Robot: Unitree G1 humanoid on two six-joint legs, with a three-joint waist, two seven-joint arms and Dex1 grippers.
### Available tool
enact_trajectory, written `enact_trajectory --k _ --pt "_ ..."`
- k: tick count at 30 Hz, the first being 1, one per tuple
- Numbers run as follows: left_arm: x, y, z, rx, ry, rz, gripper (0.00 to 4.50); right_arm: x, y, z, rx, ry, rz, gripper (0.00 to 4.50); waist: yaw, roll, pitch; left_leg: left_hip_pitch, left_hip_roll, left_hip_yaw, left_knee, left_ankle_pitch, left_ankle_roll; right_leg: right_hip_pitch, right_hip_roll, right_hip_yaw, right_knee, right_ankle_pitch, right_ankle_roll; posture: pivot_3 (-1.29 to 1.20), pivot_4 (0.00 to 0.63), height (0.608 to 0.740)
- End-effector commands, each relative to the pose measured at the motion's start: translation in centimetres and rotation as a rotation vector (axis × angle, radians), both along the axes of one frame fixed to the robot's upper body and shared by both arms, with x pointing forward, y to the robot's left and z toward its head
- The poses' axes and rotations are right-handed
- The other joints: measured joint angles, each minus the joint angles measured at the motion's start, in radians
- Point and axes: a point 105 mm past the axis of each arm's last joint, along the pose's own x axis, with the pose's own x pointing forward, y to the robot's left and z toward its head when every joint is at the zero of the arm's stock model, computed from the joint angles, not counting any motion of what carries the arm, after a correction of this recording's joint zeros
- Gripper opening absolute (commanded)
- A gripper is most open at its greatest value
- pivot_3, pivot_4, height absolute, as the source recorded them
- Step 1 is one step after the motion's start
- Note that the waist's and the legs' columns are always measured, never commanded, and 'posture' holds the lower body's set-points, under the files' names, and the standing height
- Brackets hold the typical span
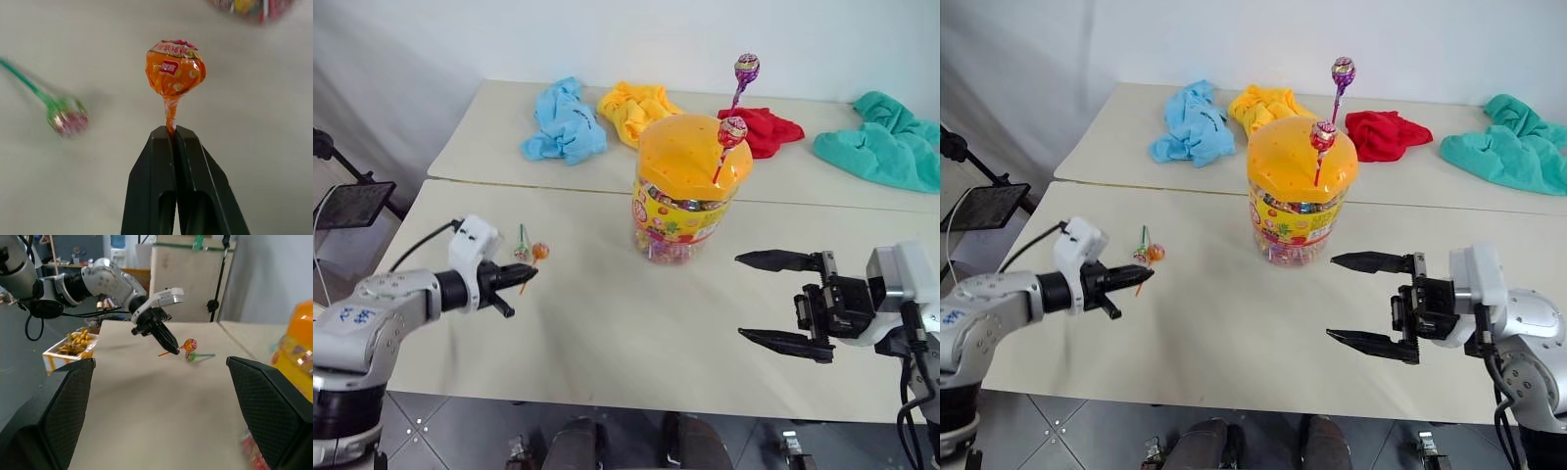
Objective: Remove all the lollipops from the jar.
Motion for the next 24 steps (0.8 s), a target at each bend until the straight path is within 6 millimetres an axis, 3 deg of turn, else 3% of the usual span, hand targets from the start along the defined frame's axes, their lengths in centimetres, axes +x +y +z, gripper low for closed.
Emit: enact_trajectory --k 1,4,8,10,13,14,18,24 --pt "-1.0 0.1 -0.5 0.043 0.013 0.033 0.05 0.2 0.0 0.0 -0.024 0.006 -0.02 4.5 -0.003 0.0 0.0 0.0 0.0 0.0 0.0 0.0 0.0 0.0 0.0 0.0 0.0 0.0 0.0 0.0 0.15 0.74" --pt "-1.3 0.0 -1.2 0.015 0.04 0.053 0.71 0.5 0.2 0.3 -0.008 0.003 -0.031 4.5 -0.006 0.001 0.0 0.001 0.001 0.001 -0.001 0.0 -0.002 -0.001 0.001 -0.001 0.001 0.0 -0.001 0.0 0.15 0.74" --pt "-1.8 0.6 -1.5 0.006 0.013 0.002 1.98 1.6 0.2 1.3 0.033 -0.026 -0.086 4.5 -0.007 0.001 0.0 0.001 0.002 0.003 -0.001 0.0 -0.003 -0.002 0.002 -0.002 0.001 0.0 -0.001 0.0 0.15 0.74" --pt "-1.9 1.5 -0.5 -0.045 -0.096 -0.051 2.56 2.9 0.5 2.9 0.141 -0.043 -0.149 4.5 -0.012 0.001 0.0 0.001 0.002 0.005 -0.002 0.0 -0.003 -0.003 0.001 -0.001 0.001 -0.001 -0.002 0.0 0.15 0.74" --pt "-3.7 0.7 3.0 -0.175 -0.329 -0.313 3.49 5.2 0.7 4.5 0.193 -0.053 -0.271 4.5 -0.016 0.001 0.0 -0.002 0.003 0.01 -0.002 -0.001 -0.005 -0.011 0.001 0.0 0.005 -0.003 -0.005 0.0 0.15 0.74" --pt "-4.0 0.7 3.7 -0.234 -0.347 -0.324 3.77 5.6 0.6 4.8 0.204 -0.057 -0.288 4.5 -0.015 0.001 0.0 -0.003 0.003 0.012 -0.002 0.0 -0.005 -0.014 0.0 0.0 0.007 -0.003 -0.005 0.0 0.15 0.74" --pt "-3.3 0.6 8.7 -0.47 -0.505 -0.322 3.77 7.8 1.2 6.9 0.266 -0.07 -0.336 4.5 -0.006 0.001 0.0 -0.003 0.003 0.012 -0.001 0.0 -0.004 -0.015 0.0 -0.001 0.009 -0.003 -0.005 0.0 0.15 0.74" --pt "-4.2 -2.0 10.8 -0.66 -0.599 -0.446 3.77 8.3 3.6 7.4 0.259 -0.035 -0.278 4.5 -0.016 0.001 0.0 -0.002 0.002 0.013 0.0 0.0 -0.003 -0.015 0.0 -0.001 0.013 -0.002 -0.004 0.0 0.15 0.74"
